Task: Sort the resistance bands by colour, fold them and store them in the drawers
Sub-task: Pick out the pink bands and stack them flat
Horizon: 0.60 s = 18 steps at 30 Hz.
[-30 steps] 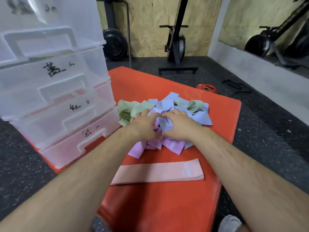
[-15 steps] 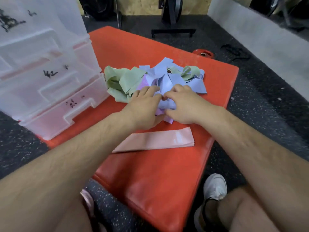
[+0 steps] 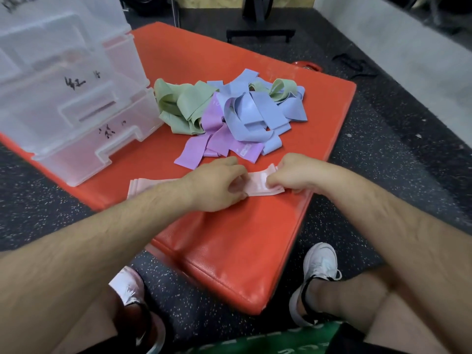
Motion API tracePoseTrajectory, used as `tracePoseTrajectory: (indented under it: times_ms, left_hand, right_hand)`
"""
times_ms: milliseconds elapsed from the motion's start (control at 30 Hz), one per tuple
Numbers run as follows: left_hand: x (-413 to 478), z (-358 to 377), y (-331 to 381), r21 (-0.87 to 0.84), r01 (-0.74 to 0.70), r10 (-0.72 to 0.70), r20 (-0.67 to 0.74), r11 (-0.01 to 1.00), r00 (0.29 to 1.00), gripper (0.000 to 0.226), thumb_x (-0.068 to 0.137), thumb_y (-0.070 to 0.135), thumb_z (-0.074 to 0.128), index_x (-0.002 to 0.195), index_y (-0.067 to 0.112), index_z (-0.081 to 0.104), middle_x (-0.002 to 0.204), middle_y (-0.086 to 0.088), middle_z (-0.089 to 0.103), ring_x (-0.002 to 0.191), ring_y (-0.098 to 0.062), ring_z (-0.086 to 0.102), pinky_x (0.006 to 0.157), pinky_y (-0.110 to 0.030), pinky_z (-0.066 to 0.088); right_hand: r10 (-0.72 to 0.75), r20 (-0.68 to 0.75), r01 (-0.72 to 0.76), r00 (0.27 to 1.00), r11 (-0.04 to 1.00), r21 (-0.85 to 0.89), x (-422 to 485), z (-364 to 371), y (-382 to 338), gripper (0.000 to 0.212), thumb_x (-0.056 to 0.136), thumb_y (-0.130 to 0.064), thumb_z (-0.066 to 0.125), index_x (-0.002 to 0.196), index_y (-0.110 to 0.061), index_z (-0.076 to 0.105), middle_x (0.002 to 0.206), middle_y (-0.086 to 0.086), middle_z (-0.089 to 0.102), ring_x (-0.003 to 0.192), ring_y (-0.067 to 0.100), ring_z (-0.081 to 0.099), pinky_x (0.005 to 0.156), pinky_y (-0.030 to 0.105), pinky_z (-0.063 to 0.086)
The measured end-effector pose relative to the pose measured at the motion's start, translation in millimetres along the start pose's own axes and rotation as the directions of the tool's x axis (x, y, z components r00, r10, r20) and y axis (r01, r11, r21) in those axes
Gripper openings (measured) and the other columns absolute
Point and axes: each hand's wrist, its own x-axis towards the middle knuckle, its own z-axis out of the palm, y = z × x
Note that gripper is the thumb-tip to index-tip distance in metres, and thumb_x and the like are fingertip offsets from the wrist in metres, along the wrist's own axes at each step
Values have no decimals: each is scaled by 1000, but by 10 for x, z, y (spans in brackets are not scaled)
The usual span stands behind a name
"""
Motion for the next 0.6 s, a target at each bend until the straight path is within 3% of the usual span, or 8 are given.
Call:
tracePoseTrajectory:
  times_ms: [167, 267, 367, 433, 533, 600]
  left_hand:
    - [30, 78, 82, -32, 16, -17, -14, 999, 1000, 42, 84, 45, 67, 121, 27, 58, 111, 8, 50, 108, -17, 52, 94, -42, 47]
    - [90, 95, 234, -109, 26, -23, 22, 994, 999, 54, 81, 55, 62, 128, 30, 56, 119, 10, 52, 114, -15, 52, 100, -41, 45]
    - [106, 30, 398, -278, 79, -75, 26, 957, 997, 47, 90, 45, 64, 132, 26, 55, 124, 7, 57, 113, -10, 55, 101, -28, 44]
    - [80, -36, 467, -467, 139, -169, -24, 873, 985, 36, 93, 41, 63, 125, 26, 58, 118, 9, 62, 109, -8, 60, 98, -26, 47]
    - [3, -116, 489, -787, 175, -339, -47, 591, 939, 25, 94, 37, 61, 115, 23, 60, 109, 2, 70, 103, -12, 67, 93, -38, 56]
    - [-59, -181, 457, -878, 173, -403, -25, 447, 915, 23, 98, 31, 56, 114, 14, 59, 110, -8, 71, 102, -17, 70, 87, -39, 59]
  right_hand:
    - [-37, 28, 37, 999, 999, 7, -124, -187, 45, 17, 76, -25, 72, 82, -12, 64, 69, 8, 59, 61, 23, 52, 58, 30, 42]
    - [-27, -16, 27, 1000, 1000, -16, -225, -446, 130, 25, 77, -21, 70, 89, 1, 70, 71, 10, 62, 62, 22, 55, 58, 29, 45]
    - [-40, -46, 41, 998, 999, 16, -337, -555, 135, 22, 76, -16, 68, 86, 3, 70, 68, 12, 60, 61, 22, 54, 59, 34, 47]
    - [-77, -76, 79, 994, 996, 27, -393, -520, 44, 23, 73, -18, 69, 82, 4, 70, 66, 12, 61, 59, 21, 53, 61, 34, 46]
    - [-157, -91, 160, 983, 986, 34, -467, -390, -194, 17, 71, -21, 70, 72, -4, 69, 62, 8, 63, 54, 19, 54, 60, 32, 45]
    - [-186, -85, 189, 979, 982, 27, -465, -277, -367, 15, 73, -22, 71, 67, -12, 62, 59, 4, 63, 51, 18, 57, 58, 29, 44]
